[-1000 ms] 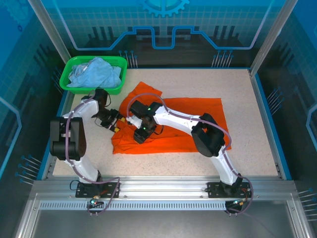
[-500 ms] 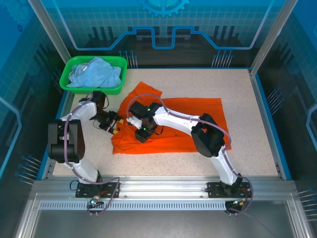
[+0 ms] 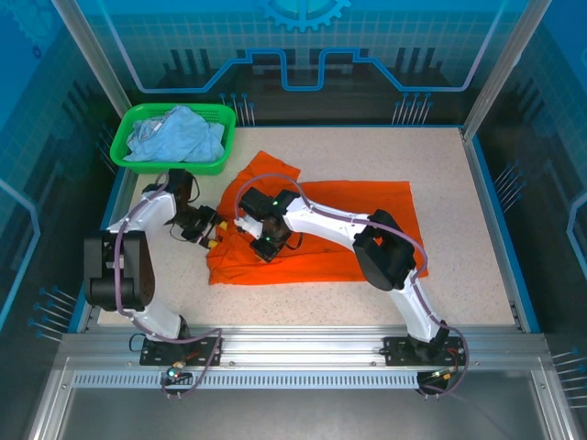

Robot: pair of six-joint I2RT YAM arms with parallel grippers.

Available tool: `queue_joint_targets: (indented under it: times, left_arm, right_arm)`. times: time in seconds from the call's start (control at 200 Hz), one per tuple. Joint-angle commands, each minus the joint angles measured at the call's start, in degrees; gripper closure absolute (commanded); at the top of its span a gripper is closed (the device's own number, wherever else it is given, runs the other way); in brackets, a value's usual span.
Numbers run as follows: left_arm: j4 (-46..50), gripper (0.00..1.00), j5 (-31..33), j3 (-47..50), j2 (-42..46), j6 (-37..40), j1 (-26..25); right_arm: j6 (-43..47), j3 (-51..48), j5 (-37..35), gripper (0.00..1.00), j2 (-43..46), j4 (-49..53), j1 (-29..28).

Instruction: Fold and stack the t-shirts

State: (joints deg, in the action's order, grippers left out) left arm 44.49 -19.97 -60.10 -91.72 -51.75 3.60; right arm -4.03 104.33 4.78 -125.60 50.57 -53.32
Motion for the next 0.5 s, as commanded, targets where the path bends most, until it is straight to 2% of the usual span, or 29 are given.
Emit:
queue_joint_targets:
  times: [0.0, 0.165, 0.33, 0.49]
  left_arm:
    - [-0.1, 0.61, -0.8, 2.1, 5.6, 2.0, -0.1]
    - [-2.7, 0.77, -0.2, 7.3, 13.8, 4.2, -4.3]
    - [-2.9, 0.79, 4.3, 13.7, 17.5, 4.3, -13.1]
    - [-5.5, 0.80, 7.8, 20.2, 18.7, 2.2, -15.6]
  right_arm:
    - [-0.4, 0.4, 1.9, 0.99, -0.1, 1.1, 0.1]
    - [-0.4, 0.1, 2.1, 1.00, 0.3, 0.9, 0.8]
    - [-0.8, -0.8, 3.0, 1.00, 0.9, 0.1, 1.4]
    - [-1.1, -0.8, 2.9, 1.00, 1.3, 0.0, 1.9]
